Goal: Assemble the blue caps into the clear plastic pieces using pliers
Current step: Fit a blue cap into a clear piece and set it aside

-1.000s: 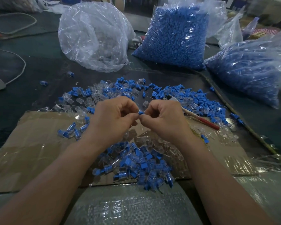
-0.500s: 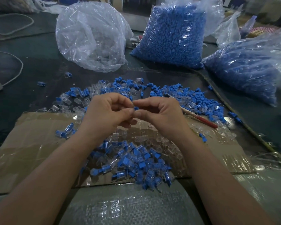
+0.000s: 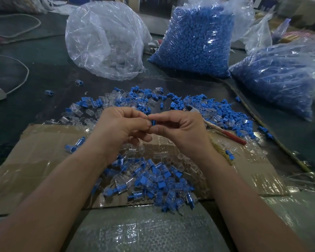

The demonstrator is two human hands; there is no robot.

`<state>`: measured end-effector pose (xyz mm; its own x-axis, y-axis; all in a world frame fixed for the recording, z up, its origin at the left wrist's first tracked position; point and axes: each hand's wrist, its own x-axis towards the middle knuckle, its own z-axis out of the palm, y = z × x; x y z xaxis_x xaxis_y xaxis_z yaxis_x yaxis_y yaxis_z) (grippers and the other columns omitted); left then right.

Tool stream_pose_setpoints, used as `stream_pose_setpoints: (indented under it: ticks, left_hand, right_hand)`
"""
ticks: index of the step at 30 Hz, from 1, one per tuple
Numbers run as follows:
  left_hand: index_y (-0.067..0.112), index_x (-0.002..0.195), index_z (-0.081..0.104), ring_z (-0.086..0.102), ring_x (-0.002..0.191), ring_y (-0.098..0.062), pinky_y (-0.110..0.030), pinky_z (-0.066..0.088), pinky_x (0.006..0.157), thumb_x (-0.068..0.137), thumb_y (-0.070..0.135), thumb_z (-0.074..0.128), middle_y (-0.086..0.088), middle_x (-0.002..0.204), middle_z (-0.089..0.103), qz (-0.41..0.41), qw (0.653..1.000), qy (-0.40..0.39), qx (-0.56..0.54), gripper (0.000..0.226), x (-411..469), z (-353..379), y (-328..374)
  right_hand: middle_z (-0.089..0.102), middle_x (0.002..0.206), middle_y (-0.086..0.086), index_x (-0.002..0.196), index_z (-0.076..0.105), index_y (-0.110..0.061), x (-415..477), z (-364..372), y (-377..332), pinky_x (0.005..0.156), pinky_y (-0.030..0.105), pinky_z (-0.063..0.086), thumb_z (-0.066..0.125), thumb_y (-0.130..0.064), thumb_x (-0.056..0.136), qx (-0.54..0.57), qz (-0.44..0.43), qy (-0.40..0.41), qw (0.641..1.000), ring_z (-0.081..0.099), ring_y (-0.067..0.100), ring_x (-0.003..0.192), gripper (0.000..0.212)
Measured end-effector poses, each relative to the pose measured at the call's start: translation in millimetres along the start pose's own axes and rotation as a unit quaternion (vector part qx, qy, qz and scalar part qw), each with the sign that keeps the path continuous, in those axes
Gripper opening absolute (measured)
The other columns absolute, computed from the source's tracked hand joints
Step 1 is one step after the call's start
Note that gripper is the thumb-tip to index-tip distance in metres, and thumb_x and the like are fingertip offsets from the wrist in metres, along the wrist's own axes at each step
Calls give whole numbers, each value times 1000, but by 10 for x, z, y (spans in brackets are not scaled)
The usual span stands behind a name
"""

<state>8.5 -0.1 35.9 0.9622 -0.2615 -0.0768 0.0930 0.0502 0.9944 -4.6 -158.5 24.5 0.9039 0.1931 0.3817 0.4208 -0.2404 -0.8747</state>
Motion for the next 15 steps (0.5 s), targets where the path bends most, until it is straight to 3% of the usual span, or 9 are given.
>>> stream_pose_setpoints:
  ticks: [4,8,15]
  left_hand:
    - [4,72,62,65,48,-16,-17,47,40,57,9,68,-9,60,69,-12,999,-12,-37,17,3,-8,12]
    - [1,75,61,66,52,-19,-20,50,43,53,5,65,-13,63,69,-19,997,-26,-63,22,7,-19,17]
    - [-1,76,61,66,50,-21,-20,51,43,72,-7,58,-16,65,69,-29,997,-32,-61,8,27,-16,8]
  right_hand:
    - [67,87,-10,107,62,-10,5,-3,13,76,19,53,70,1,72,-22,-17,13,1000,66,5,83,37]
    - [67,88,-5,107,60,-8,5,-25,24,75,20,53,69,2,73,-35,-29,25,999,66,4,82,38]
    - [65,90,-3,102,66,1,5,-45,39,76,21,54,70,-1,74,-126,-67,25,989,65,9,86,29]
